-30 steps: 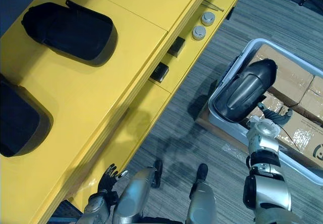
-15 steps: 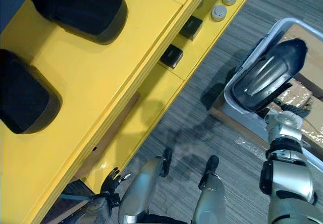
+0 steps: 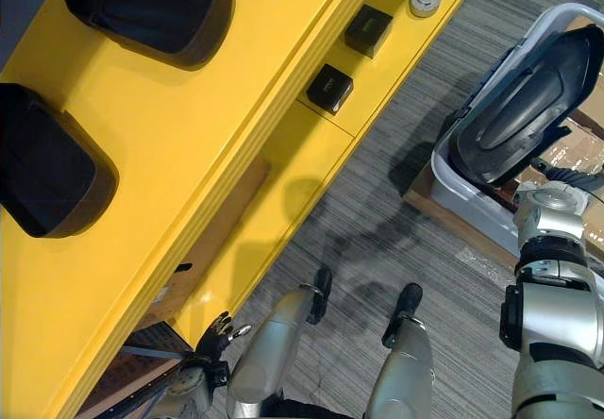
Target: Walk over and take plastic housings, then place them on the shelf
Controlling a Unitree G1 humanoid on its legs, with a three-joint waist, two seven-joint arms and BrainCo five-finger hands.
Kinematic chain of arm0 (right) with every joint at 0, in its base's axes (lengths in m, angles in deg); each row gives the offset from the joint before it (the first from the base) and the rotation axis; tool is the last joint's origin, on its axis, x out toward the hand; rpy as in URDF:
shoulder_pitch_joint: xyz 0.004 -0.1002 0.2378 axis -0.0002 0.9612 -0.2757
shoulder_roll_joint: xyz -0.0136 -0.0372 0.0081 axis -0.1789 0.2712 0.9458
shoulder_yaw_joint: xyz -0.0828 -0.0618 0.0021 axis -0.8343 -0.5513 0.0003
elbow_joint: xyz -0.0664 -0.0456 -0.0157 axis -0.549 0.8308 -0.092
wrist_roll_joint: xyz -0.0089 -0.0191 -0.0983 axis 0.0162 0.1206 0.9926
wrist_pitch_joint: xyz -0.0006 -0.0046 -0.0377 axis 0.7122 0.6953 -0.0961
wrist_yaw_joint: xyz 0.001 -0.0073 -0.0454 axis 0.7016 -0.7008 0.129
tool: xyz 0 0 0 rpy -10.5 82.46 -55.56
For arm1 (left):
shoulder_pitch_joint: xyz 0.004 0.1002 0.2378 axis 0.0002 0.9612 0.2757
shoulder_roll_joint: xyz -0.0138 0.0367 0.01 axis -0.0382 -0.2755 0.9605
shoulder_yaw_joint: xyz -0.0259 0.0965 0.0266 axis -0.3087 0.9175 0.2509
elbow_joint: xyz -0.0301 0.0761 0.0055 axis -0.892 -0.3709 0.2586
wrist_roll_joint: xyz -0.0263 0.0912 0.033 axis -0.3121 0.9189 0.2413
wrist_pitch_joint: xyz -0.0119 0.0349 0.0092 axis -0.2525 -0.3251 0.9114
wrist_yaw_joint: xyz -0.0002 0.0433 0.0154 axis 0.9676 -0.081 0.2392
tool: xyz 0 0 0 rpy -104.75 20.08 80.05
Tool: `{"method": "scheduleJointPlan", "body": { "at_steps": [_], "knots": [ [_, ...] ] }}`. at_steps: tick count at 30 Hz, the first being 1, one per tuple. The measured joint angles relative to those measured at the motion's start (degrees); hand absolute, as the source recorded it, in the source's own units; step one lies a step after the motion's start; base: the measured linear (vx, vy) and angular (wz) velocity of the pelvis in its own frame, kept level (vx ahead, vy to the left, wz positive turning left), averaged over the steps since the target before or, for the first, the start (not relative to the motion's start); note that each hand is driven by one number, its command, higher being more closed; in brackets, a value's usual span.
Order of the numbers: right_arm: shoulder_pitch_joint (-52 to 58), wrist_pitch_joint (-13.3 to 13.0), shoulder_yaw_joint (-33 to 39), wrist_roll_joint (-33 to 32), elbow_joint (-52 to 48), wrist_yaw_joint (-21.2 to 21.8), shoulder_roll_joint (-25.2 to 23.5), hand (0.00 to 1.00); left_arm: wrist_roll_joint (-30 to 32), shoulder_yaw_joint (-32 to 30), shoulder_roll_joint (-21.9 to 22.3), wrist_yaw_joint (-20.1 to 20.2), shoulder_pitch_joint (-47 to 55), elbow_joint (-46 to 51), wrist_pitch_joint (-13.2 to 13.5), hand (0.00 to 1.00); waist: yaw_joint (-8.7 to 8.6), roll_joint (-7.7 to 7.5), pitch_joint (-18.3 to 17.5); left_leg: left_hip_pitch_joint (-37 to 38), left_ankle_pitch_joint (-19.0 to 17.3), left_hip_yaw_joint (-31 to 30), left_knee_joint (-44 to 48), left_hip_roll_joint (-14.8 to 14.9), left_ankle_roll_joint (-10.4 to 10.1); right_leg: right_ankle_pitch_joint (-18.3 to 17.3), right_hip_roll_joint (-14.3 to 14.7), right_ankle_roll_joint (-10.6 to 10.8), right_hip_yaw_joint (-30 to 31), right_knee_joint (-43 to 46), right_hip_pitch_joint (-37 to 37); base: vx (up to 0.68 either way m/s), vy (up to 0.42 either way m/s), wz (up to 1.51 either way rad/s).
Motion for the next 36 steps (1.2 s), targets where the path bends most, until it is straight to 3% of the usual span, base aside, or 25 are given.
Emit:
{"method": "scheduleJointPlan", "body": {
  "at_steps": [13,17,19,21,24,28,32,36],
  "knots": [
    [0.64,8.1,4.06,-0.37,-0.4,-2.5,-0.2,0.0,0.39,-0.26,-0.35,-0.09,0.15,0.93,-0.33,0.0,-0.92,-0.34,-0.1,3.33,-0.01,0.26,-0.02,0.71,0.01,0.08,0.37,0.09,-0.83,-1.24,4.23,0.0,0.01,0.0],
    [2.98,11.68,5.84,2.47,-1.44,-2.63,-0.45,0.0,0.74,-0.8,-1.21,-0.04,1.06,1.55,-0.47,0.0,-1.36,-2.3,-0.88,4.53,0.25,0.58,-1.32,1.05,-0.35,0.27,0.58,0.0,-0.81,-1.43,4.86,0.04,-0.003,-0.05],
    [3.87,11.87,6.87,4.8,-1.86,-2.75,-0.49,0.0,0.77,-0.84,-1.64,-0.08,1.32,1.95,-1.25,0.0,-1.74,-3.16,-1.01,6.16,0.31,0.67,-2.19,1.13,-0.45,0.3,0.69,-0.03,-0.78,-1.93,6.24,0.06,-0.008,-0.03],
    [3.82,11.1,6.83,7.01,-2.84,-2.85,-0.65,0.0,0.81,-0.8,-2.59,-0.05,2.52,3.16,-1.4,0.0,-2.32,-4.45,-1.61,6.65,0.59,0.88,-3.06,1.21,-0.79,0.41,0.75,-0.17,-0.68,-2.3,6.33,0.05,-0.006,-0.05],
    [3.82,8.42,6.61,8.34,-4.29,-3.84,-0.65,0.0,1.15,-0.8,-2.9,-0.02,2.86,3.17,-1.53,0.0,-2.92,-4.84,-1.77,7.37,0.59,0.93,-3.21,1.37,-0.8,0.49,0.93,-0.21,-0.73,-2.76,7.11,0.02,0.004,-0.02],
    [3.61,1.19,3.85,8.91,-7.33,-4.98,-0.57,0.0,1.15,-0.77,-2.97,0.07,2.9,3.17,-1.91,0.0,-2.9,-4.94,-1.8,7.7,0.69,1.56,-3.68,1.47,-0.75,1.07,1.08,-0.23,-0.28,-3.74,7.33,0.01,0.028,-0.07],
    [3.1,-1.89,1.88,9.11,-9.16,-4.87,-0.57,0.0,1.11,-0.76,-3.0,0.24,2.9,3.15,-2.16,0.0,-2.87,-4.94,-1.8,7.66,0.92,1.78,-4.18,1.4,-0.61,1.62,1.12,-0.19,-0.17,-4.7,7.39,0.01,0.024,-0.02],
    [3.03,-2.95,1.7,8.71,-9.17,-4.17,-0.62,0.0,1.06,-0.71,-3.01,0.33,2.9,3.04,-2.46,0.0,-2.71,-4.93,-1.8,7.08,1.26,1.62,-4.8,1.09,-0.56,1.81,0.94,-0.13,-0.35,-4.97,6.76,0.03,0.02,0.03]
  ]
}}
